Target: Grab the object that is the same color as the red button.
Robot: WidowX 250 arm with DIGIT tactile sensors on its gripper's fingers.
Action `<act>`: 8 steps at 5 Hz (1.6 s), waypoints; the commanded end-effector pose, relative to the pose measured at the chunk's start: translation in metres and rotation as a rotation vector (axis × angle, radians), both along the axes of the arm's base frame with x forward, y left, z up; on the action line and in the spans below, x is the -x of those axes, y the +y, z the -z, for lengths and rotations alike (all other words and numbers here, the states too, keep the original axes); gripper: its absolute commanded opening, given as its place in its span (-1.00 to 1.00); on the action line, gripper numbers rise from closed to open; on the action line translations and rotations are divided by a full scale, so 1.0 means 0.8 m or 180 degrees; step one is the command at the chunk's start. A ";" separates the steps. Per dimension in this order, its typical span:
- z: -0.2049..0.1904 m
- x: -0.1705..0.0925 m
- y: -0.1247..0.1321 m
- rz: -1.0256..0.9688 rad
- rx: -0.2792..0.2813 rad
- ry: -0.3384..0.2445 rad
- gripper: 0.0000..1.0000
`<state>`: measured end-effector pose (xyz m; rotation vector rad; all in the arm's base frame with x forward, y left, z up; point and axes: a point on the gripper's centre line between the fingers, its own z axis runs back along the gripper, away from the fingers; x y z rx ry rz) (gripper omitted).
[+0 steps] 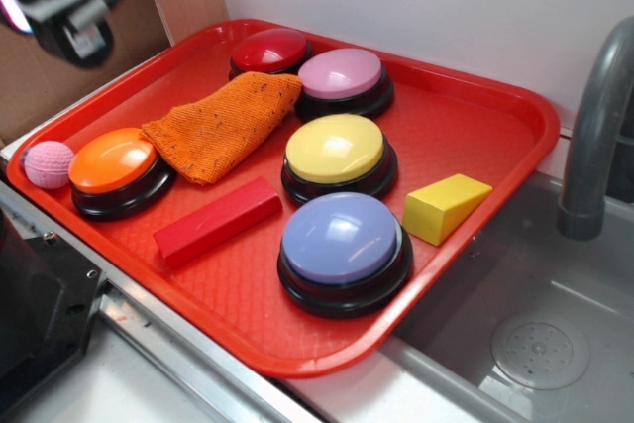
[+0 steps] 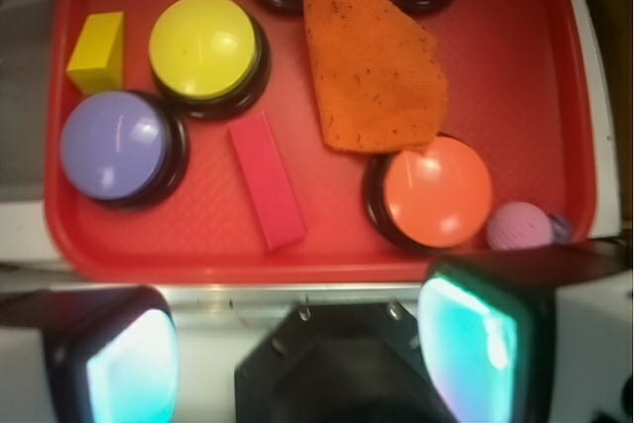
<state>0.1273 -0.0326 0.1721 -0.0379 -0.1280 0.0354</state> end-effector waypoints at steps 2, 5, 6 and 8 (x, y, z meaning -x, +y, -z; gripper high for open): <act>0.125 -0.033 -0.021 -0.0199 -0.0106 0.0009 1.00; 0.197 -0.039 -0.020 -0.0209 -0.0284 0.0224 1.00; 0.200 -0.038 -0.023 -0.0233 -0.0244 0.0222 1.00; 0.192 -0.035 -0.021 -0.0223 -0.0107 0.0156 -1.00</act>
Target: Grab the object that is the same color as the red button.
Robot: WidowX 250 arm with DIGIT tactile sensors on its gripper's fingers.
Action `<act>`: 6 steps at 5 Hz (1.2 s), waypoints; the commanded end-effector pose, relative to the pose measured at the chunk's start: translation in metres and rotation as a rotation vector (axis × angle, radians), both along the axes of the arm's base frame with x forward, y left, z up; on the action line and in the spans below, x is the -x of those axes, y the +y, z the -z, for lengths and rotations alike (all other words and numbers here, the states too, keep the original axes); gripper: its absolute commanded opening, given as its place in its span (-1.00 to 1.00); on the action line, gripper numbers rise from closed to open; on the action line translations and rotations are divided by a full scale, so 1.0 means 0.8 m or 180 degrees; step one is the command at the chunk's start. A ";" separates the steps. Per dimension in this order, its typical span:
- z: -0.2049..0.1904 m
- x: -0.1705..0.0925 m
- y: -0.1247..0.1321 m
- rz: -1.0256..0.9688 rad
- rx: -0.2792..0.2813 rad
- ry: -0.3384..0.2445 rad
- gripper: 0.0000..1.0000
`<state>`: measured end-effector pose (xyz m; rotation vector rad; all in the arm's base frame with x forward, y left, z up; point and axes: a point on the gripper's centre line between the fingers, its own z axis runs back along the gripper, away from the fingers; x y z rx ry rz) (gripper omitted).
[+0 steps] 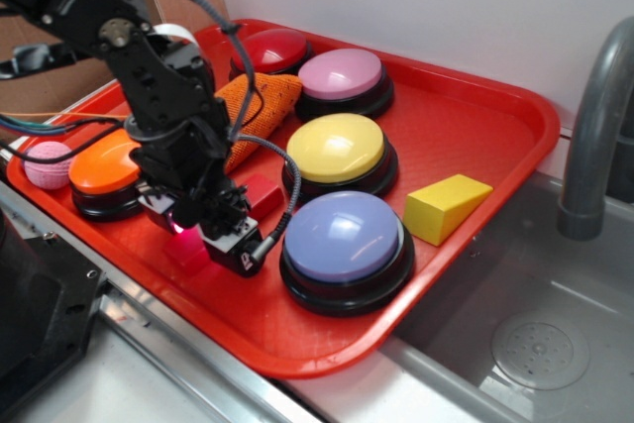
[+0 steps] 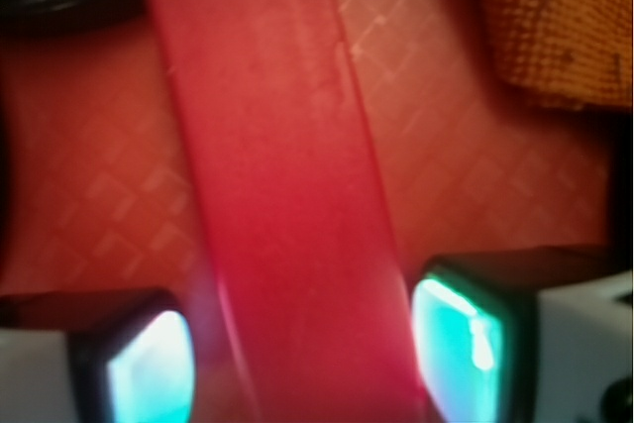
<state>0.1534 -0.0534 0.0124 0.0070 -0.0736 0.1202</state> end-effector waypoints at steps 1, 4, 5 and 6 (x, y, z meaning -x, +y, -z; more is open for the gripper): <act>-0.027 -0.006 0.009 0.0117 0.0066 -0.0054 -1.00; -0.166 -0.050 0.052 0.0169 0.0183 -0.0136 -1.00; -0.229 -0.059 0.080 0.0166 0.0090 -0.0145 -1.00; -0.246 -0.060 0.103 0.0072 -0.0012 -0.0175 -1.00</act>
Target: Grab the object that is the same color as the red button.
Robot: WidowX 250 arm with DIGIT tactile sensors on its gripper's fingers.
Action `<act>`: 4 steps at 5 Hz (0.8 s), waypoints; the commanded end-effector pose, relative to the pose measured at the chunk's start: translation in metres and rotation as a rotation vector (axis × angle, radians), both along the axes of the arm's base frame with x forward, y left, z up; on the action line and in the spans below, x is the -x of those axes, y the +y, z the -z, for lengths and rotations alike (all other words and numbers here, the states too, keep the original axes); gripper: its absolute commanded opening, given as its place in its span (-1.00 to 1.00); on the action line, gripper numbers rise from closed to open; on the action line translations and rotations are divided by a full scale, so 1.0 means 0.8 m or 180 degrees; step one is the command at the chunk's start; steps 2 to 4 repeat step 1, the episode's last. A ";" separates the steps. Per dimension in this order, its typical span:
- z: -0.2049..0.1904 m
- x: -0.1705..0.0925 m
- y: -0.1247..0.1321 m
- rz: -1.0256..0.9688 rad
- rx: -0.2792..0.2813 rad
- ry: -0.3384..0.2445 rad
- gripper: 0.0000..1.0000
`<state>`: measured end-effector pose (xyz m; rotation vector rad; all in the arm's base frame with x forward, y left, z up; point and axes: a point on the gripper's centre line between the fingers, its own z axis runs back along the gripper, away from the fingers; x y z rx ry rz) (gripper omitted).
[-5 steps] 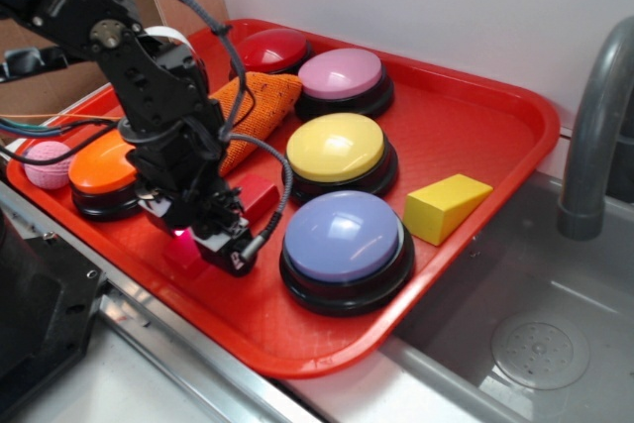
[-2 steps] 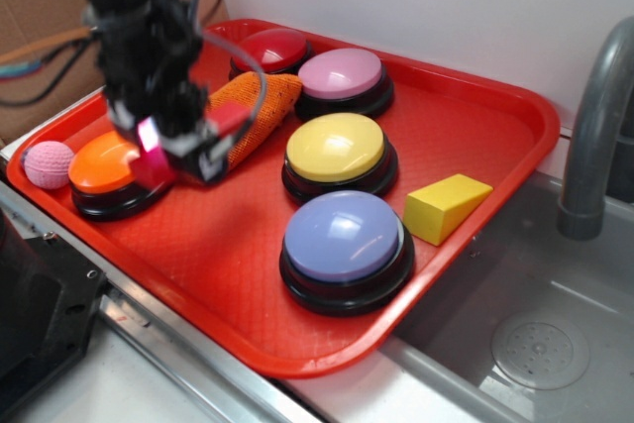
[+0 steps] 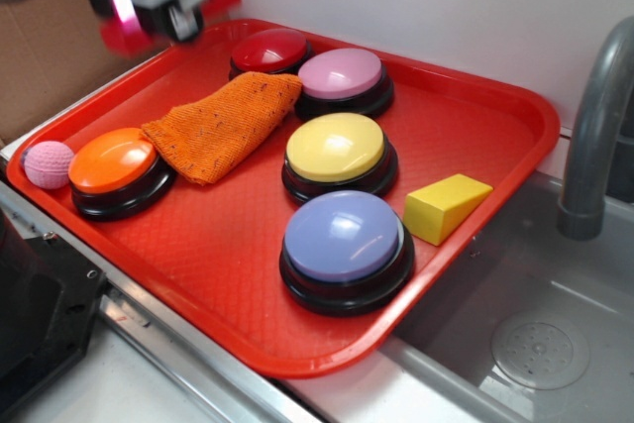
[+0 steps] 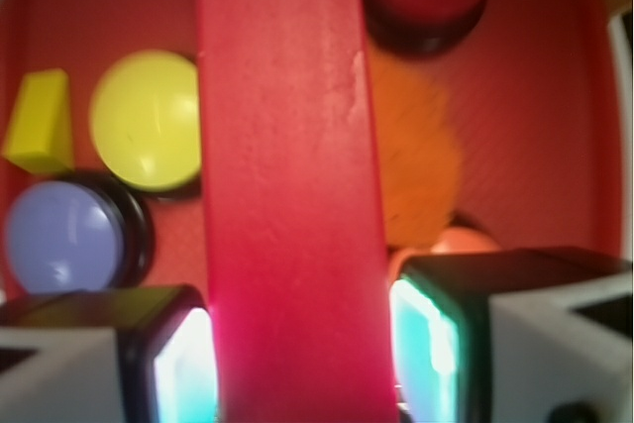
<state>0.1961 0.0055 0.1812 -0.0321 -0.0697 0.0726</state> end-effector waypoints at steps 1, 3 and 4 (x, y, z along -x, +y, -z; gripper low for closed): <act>-0.033 -0.007 0.044 -0.0014 -0.0320 0.0124 -1.00; -0.033 -0.007 0.044 -0.0014 -0.0320 0.0124 -1.00; -0.033 -0.007 0.044 -0.0014 -0.0320 0.0124 -1.00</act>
